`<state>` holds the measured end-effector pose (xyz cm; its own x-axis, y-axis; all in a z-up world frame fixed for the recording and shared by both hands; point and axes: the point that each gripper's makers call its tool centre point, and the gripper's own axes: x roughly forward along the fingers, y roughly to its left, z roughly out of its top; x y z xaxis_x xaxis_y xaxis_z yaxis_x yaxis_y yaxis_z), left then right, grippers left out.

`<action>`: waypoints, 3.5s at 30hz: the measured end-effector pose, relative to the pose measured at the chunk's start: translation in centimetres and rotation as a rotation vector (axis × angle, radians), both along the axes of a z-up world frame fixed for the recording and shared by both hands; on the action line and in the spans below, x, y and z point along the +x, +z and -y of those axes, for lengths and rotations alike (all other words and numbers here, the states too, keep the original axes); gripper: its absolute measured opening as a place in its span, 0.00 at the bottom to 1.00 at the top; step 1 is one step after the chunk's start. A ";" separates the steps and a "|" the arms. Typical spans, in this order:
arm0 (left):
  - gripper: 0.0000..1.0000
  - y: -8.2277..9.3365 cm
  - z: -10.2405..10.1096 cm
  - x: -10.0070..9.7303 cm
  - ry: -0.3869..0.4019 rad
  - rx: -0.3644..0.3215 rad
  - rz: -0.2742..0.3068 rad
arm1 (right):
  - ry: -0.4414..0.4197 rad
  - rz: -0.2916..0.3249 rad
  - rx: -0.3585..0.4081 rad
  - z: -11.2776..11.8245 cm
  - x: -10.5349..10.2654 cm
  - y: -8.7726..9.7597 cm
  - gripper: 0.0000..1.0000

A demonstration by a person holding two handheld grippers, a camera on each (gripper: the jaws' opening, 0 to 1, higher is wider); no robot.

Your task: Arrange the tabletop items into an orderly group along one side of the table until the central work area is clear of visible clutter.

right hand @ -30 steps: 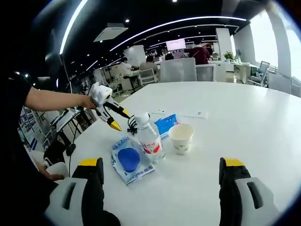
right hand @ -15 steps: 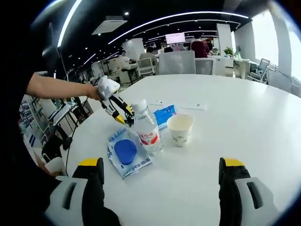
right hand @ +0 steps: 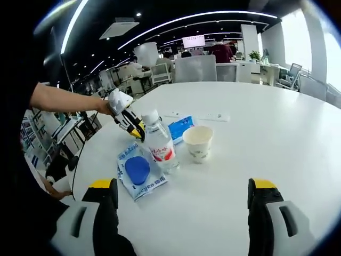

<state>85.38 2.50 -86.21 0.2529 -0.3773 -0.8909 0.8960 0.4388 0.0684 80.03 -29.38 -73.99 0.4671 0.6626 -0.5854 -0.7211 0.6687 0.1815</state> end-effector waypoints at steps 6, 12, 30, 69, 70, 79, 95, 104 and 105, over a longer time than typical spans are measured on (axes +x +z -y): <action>0.18 -0.5 0.0 -0.7 -0.028 -0.008 -0.035 | 0.002 -0.004 -0.003 -0.2 0.5 -0.2 0.98; 0.17 -0.6 0.0 -0.5 -0.060 -0.003 -0.030 | 0.009 -0.010 -0.013 -0.3 0.6 -0.4 0.98; 0.10 -1.2 0.1 -0.3 -0.085 -0.003 -0.020 | 0.009 -0.020 -0.018 -0.2 1.4 -0.9 0.97; 0.08 8.8 2.3 -1.0 -0.036 0.038 0.083 | 0.054 0.085 0.078 -1.1 -0.1 3.1 0.99; 0.08 9.3 2.6 -1.0 -0.030 0.037 0.083 | 0.056 0.087 0.080 -1.1 -0.3 3.1 0.99; 0.08 12.5 4.8 -1.8 -0.026 0.047 0.072 | 0.056 0.096 0.088 -0.4 -1.1 3.4 0.99; 0.08 18.5 12.1 -4.6 -0.153 0.060 0.084 | 0.066 0.119 0.119 0.4 -2.0 4.7 0.99; 0.09 20.4 16.5 -5.9 -0.247 0.038 0.098 | 0.073 0.159 0.137 1.0 -2.1 6.4 1.00; 0.09 20.6 17.1 -6.1 -0.264 0.042 0.102 | 0.071 0.161 0.138 1.1 -2.1 6.5 1.00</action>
<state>79.28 -14.60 -65.64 0.2400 -0.4054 -0.8821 0.9664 0.1857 0.1777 77.96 -30.46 -67.50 0.4967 0.7657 -0.4086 -0.7925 0.5921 0.1463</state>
